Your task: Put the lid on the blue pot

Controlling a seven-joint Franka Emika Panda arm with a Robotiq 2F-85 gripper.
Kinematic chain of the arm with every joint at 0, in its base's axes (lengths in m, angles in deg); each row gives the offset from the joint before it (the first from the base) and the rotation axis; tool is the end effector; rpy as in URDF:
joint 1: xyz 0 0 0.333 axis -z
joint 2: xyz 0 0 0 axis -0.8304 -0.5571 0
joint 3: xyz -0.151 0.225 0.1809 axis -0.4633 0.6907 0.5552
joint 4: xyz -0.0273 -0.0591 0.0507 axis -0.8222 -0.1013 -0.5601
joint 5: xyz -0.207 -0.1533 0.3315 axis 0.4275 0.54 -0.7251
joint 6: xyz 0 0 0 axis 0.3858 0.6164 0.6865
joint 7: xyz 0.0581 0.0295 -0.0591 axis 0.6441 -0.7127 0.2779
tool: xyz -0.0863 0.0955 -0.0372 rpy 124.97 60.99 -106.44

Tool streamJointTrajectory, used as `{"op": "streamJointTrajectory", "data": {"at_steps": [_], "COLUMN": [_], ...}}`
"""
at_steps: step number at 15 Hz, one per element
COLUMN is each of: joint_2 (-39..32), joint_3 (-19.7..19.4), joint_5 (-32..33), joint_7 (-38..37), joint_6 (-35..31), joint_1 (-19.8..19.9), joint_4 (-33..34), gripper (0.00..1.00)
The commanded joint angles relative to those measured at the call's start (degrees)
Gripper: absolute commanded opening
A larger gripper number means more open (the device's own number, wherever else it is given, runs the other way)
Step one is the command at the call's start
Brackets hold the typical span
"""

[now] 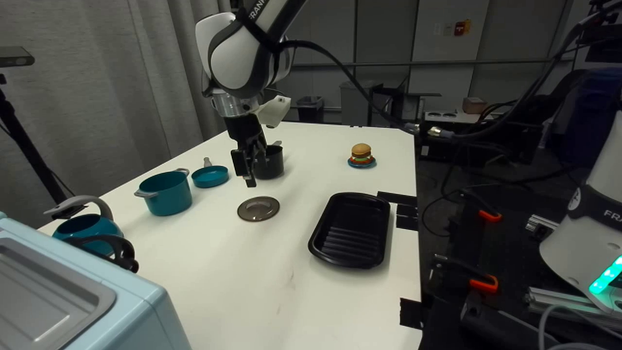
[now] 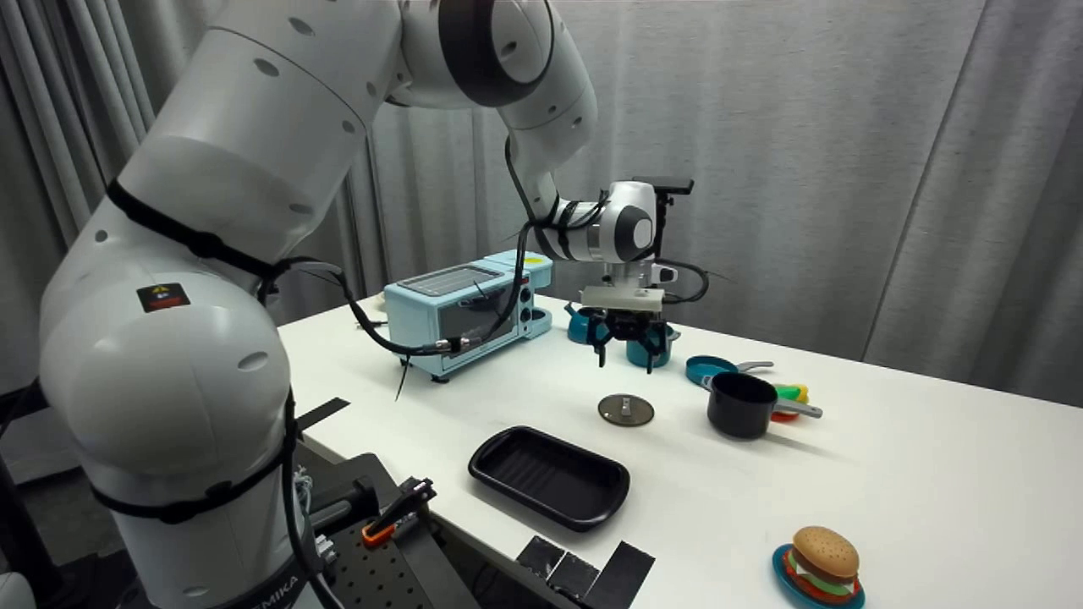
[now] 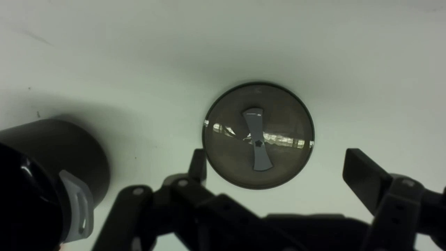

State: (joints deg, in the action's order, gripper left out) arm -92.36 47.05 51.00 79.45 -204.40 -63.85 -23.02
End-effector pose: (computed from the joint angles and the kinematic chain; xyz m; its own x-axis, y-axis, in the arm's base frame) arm 0.6708 0.1370 0.1716 0.8773 0.4743 -0.0731 0.4790 -0.8748 0.0722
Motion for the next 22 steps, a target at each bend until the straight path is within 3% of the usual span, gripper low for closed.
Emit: {"op": "streamJointTrajectory", "data": {"at_steps": [1,22], "joint_2": [-0.54,-7.61], "joint_3": [0.05,-0.83], "joint_5": [-0.03,0.71], "joint_7": [-0.19,0.39], "joint_6": [0.13,-1.1], "joint_1": [-0.04,0.3], "joint_4": [0.44,4.74], "gripper": [1.0,1.0]}}
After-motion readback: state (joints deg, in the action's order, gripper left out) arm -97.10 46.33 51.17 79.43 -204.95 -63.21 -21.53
